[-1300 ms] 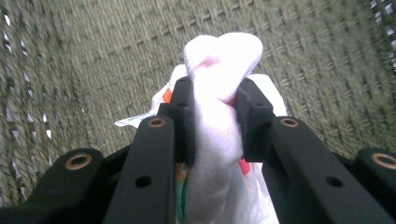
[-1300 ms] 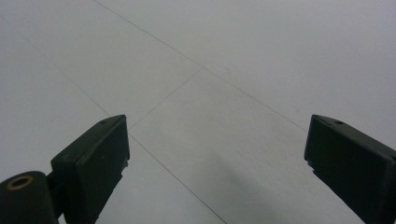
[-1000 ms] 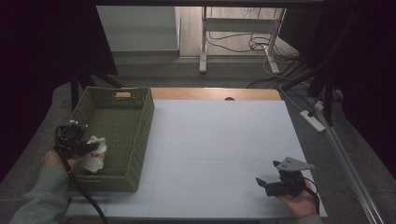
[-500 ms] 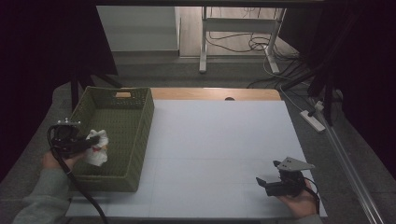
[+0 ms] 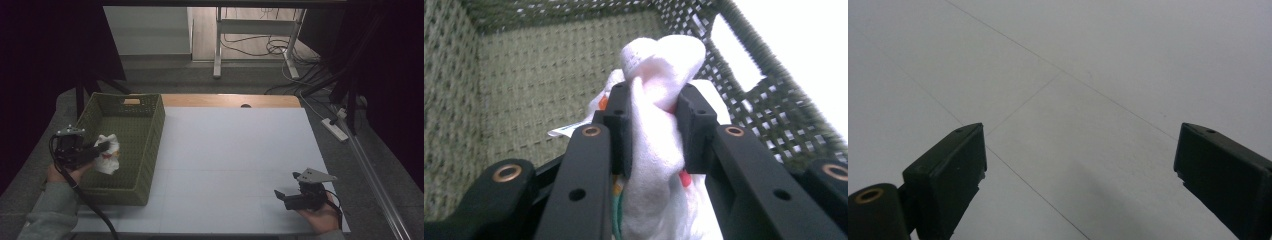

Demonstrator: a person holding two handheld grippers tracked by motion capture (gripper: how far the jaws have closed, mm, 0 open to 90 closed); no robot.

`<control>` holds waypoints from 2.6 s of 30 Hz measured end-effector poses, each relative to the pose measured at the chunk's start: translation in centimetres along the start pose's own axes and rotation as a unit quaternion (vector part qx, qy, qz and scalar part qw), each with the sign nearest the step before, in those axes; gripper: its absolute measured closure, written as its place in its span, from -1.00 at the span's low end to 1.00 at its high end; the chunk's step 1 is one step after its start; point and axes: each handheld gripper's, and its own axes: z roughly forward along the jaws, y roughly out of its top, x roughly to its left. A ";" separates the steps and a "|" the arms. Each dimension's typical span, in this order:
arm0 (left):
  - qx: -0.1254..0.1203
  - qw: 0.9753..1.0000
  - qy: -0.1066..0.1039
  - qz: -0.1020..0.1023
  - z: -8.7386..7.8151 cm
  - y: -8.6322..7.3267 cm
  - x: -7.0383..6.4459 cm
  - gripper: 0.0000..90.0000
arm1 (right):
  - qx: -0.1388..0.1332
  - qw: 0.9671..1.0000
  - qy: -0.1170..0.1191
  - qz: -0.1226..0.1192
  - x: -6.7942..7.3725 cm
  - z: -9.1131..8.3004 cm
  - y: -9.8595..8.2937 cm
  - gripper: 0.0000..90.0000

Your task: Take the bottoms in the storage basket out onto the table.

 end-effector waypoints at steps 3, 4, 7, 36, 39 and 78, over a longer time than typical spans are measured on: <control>-0.009 1.000 -0.010 0.002 -0.3 0.2 -0.4 0.57 | 0.000 1.000 0.000 0.000 0.0 0.0 0.0 -0.84; -0.011 1.000 -0.013 0.002 -0.3 0.2 -0.5 0.57 | 0.001 1.000 0.000 0.000 0.0 0.0 0.0 -0.84; -0.020 1.000 -0.022 0.000 -0.5 0.3 -0.8 0.57 | 0.001 1.000 0.000 0.000 0.0 0.0 0.0 -0.84; -0.079 0.996 -0.040 -0.012 -1.5 1.1 -3.8 0.57 | 0.005 1.000 -0.002 0.001 0.0 0.1 0.0 -0.84; -0.080 0.996 -0.044 -0.011 -1.5 1.2 -4.1 0.57 | 0.004 1.000 -0.003 0.003 0.0 0.1 0.0 -0.84; -0.127 0.988 -0.090 0.012 -0.9 3.6 -9.1 0.57 | -0.003 1.000 0.003 0.013 -0.2 -0.1 0.0 -0.84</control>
